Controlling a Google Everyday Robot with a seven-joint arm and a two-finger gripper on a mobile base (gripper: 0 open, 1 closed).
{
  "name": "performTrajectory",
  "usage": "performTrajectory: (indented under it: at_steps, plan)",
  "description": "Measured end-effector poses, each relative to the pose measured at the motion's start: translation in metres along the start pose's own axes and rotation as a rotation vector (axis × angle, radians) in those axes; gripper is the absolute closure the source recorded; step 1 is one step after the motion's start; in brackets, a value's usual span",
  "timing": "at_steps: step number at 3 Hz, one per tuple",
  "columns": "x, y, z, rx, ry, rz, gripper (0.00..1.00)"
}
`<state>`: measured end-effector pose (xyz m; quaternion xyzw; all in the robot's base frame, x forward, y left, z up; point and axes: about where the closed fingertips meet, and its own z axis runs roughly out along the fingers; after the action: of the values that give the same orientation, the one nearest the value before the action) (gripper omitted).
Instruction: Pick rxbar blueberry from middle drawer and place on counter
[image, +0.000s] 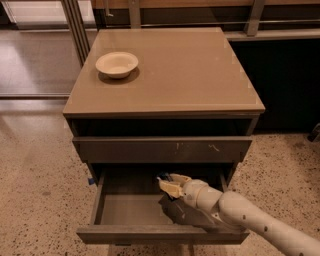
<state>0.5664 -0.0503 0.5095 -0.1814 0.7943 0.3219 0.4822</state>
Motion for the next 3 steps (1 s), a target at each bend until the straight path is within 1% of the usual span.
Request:
performTrajectory:
  at_steps: [1,2,3]
  plan:
    - [-0.002,0.002,-0.002,0.003,-0.009,-0.001,1.00]
    - [-0.012,0.015,-0.004,-0.054,-0.019,0.022,1.00]
    - [-0.050,0.051,-0.027,-0.146,-0.066,0.011,1.00]
